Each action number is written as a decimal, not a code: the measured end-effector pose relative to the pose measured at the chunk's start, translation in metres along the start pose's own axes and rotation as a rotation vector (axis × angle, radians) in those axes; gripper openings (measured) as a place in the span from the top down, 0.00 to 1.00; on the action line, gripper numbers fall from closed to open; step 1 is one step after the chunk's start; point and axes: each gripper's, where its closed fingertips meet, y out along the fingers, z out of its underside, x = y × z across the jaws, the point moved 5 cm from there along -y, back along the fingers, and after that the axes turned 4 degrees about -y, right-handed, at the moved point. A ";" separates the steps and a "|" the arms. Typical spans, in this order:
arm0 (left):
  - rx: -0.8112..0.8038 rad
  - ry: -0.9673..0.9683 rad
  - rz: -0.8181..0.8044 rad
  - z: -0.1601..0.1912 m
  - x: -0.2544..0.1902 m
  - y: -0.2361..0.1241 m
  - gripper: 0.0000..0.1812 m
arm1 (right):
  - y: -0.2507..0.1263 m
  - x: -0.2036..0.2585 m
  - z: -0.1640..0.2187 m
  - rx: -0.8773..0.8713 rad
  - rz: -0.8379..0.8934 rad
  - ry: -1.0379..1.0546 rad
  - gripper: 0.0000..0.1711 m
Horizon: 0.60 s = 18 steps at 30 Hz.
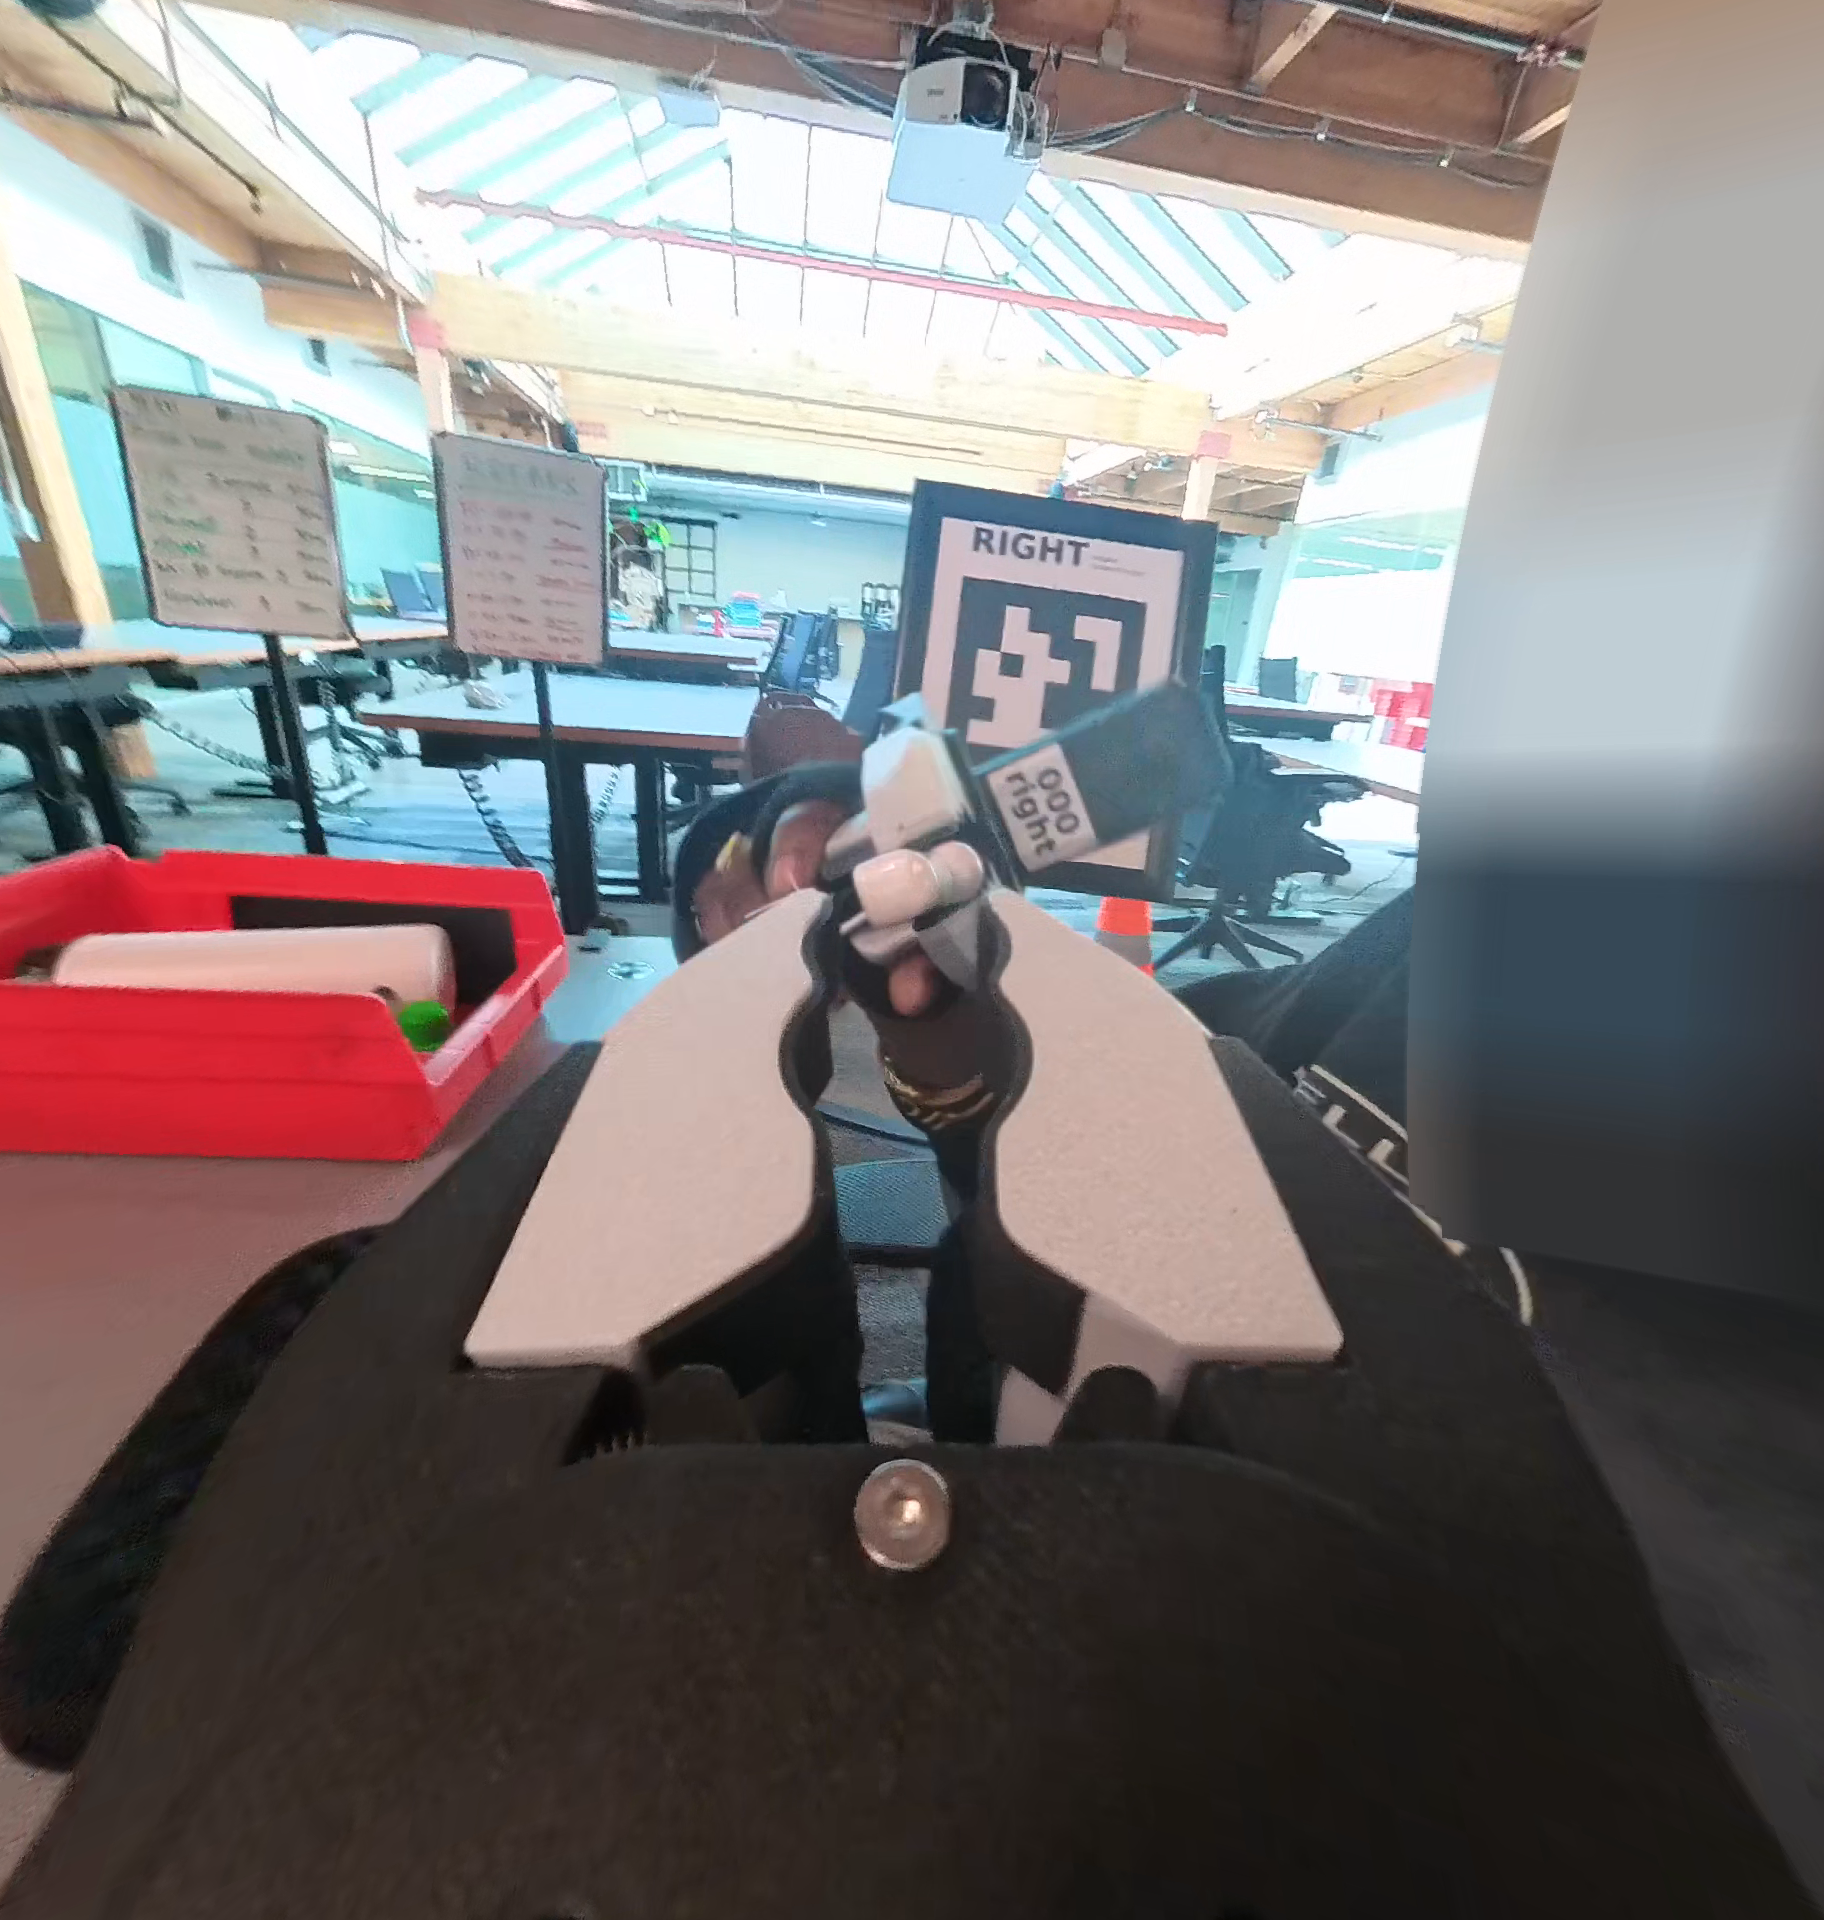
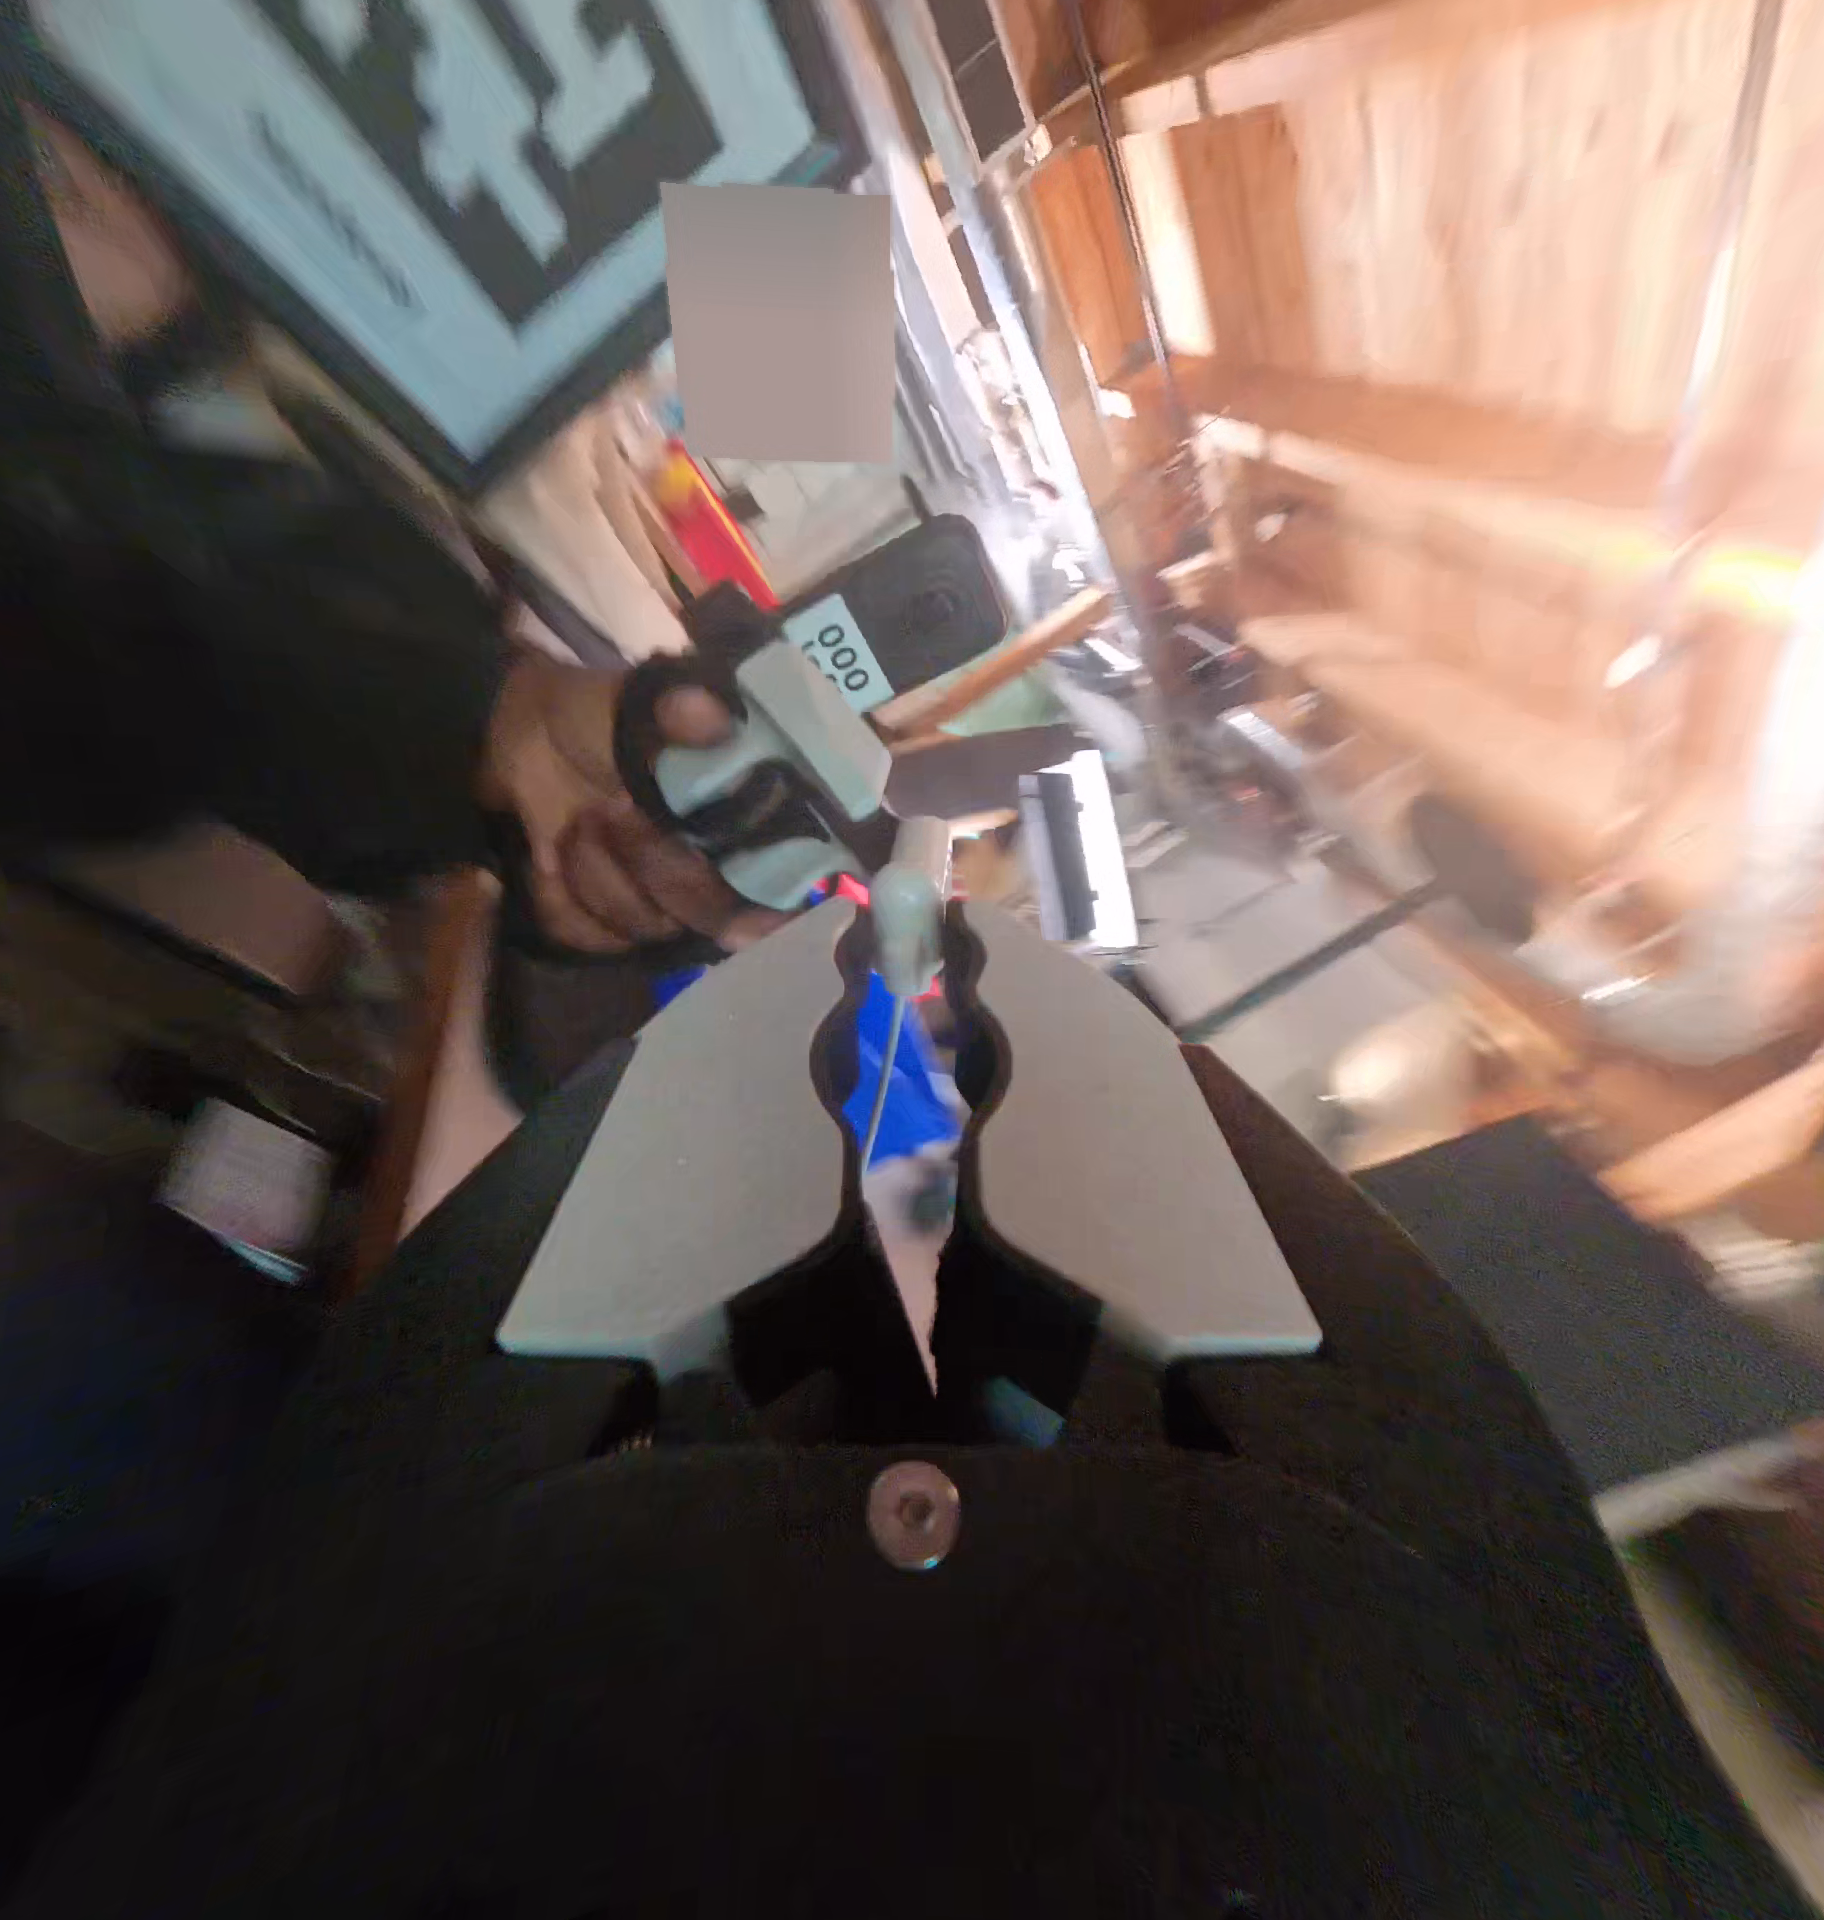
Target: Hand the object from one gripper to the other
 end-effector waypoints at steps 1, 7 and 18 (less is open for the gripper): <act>0.004 -0.018 0.005 0.001 0.000 0.000 0.86 | -0.001 0.002 -0.001 0.028 0.019 -0.136 0.92; 0.029 -0.052 0.034 0.005 -0.002 0.004 0.91 | 0.000 0.013 -0.004 0.075 0.030 -0.437 0.92; -0.115 0.395 -0.029 -0.011 -0.013 -0.005 0.93 | -0.003 -0.018 -0.005 -0.103 0.039 0.448 0.78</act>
